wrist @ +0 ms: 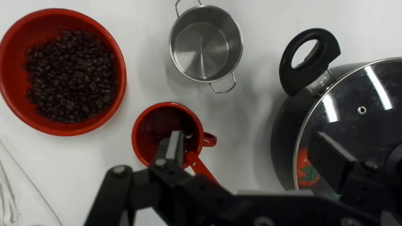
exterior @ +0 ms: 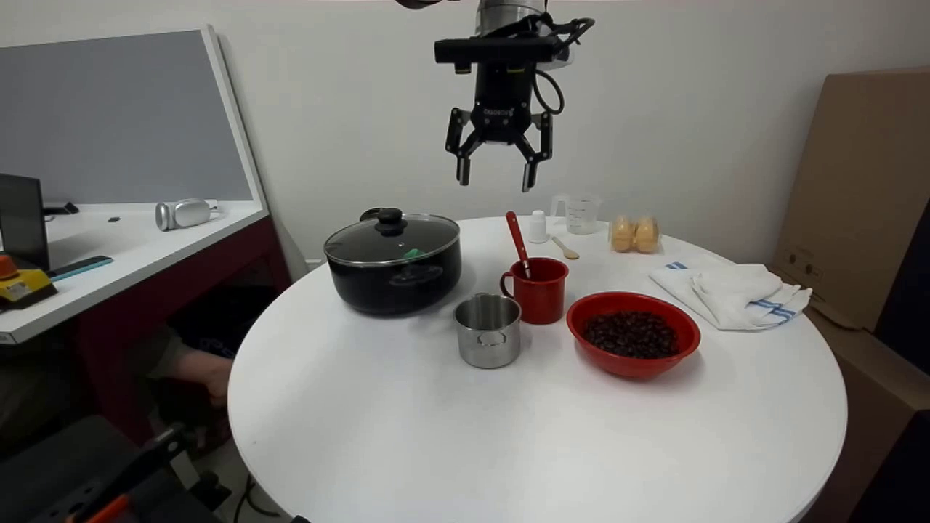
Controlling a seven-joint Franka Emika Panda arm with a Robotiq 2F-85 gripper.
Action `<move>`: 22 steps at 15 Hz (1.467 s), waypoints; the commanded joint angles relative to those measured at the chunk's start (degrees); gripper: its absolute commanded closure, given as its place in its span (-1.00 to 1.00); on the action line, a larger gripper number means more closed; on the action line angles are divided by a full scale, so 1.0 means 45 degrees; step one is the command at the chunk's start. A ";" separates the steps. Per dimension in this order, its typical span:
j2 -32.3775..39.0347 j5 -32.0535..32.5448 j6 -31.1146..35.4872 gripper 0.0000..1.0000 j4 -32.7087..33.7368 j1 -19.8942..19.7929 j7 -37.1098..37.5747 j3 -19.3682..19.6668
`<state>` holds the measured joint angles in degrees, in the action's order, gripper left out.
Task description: Remove the spoon from the cup and stir in the bowl
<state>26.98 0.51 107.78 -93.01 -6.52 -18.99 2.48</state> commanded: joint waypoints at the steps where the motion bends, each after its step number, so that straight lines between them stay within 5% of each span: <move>1: 0.1160 0.0803 -0.1707 -1.00 0.1912 0.0206 0.0130 -0.0069; 8: 0.2538 0.1870 -0.1257 -1.00 0.3394 0.0445 0.0179 -0.0068; 22: 0.4668 0.1813 -0.0969 -1.00 0.5613 0.0625 0.0195 -0.0127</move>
<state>45.30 7.66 104.62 -71.92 -3.87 -18.94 2.21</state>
